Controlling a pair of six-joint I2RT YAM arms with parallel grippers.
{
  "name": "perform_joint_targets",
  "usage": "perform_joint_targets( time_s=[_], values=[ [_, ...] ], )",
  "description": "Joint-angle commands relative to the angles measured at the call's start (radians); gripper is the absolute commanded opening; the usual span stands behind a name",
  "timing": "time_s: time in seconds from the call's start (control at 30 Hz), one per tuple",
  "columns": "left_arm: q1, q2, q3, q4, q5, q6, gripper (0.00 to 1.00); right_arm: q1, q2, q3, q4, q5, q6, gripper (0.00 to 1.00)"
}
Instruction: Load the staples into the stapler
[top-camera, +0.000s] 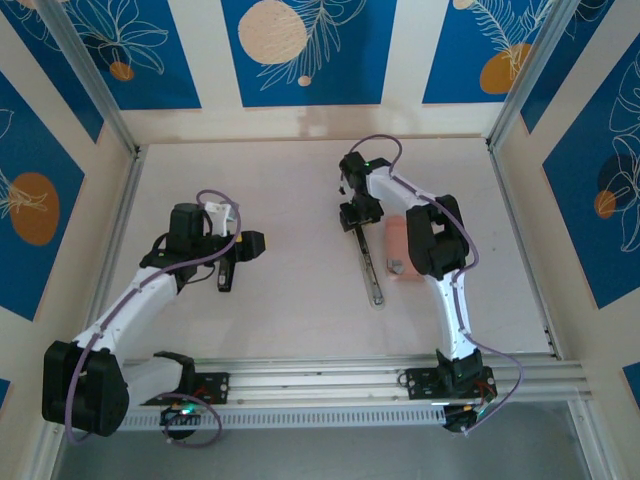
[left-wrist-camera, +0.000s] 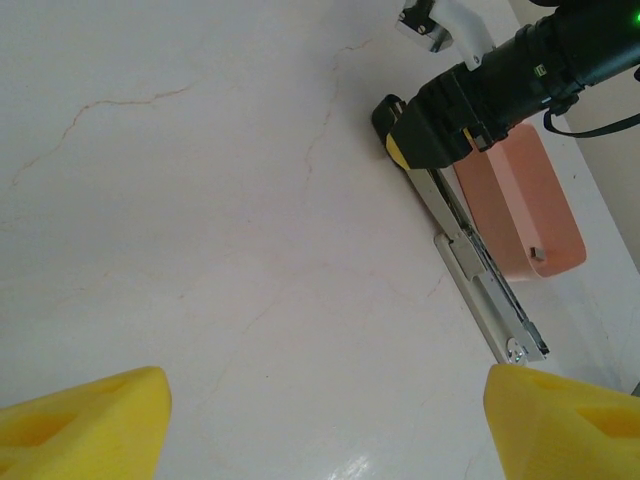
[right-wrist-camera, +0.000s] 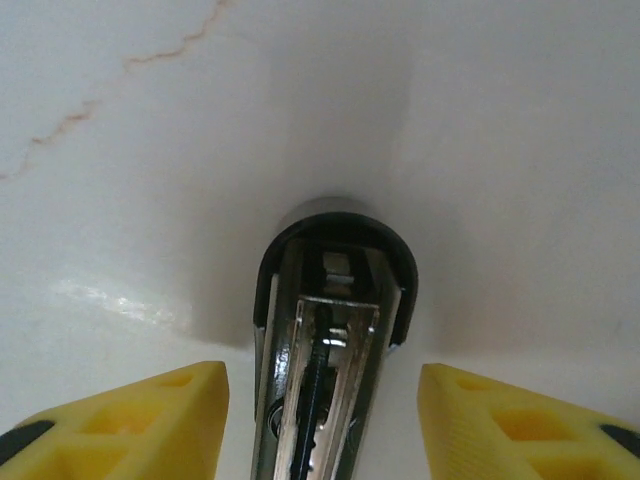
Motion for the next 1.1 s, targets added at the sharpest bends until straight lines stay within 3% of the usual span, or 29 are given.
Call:
perform_joint_targets(
  time_s=[0.0, 0.2, 0.37, 0.67, 0.83, 1.07],
  values=[
    [0.009, -0.013, -0.017, 0.015, 0.018, 0.016, 0.81, 0.014, 0.013, 0.023, -0.003, -0.032, -0.008, 0.45],
    [0.011, -0.029, -0.021, 0.014, 0.006, 0.028, 0.81, 0.031, -0.005, 0.002, 0.023, -0.03, -0.015, 0.33],
    [0.01, -0.052, -0.03, 0.031, 0.011, 0.063, 0.8, 0.059, -0.107, -0.09, 0.106, -0.084, -0.027, 0.25],
    [0.009, -0.159, -0.105, 0.211, 0.128, 0.155, 0.77, 0.164, -0.381, -0.375, 0.361, -0.202, -0.107, 0.22],
    [0.01, -0.238, -0.111, 0.206, 0.217, 0.354, 0.75, 0.238, -0.546, -0.59, 0.602, -0.283, -0.18, 0.21],
    [0.009, -0.275, -0.156, 0.167, 0.345, 0.671, 0.72, 0.327, -0.738, -0.895, 0.976, -0.504, -0.362, 0.18]
  ],
)
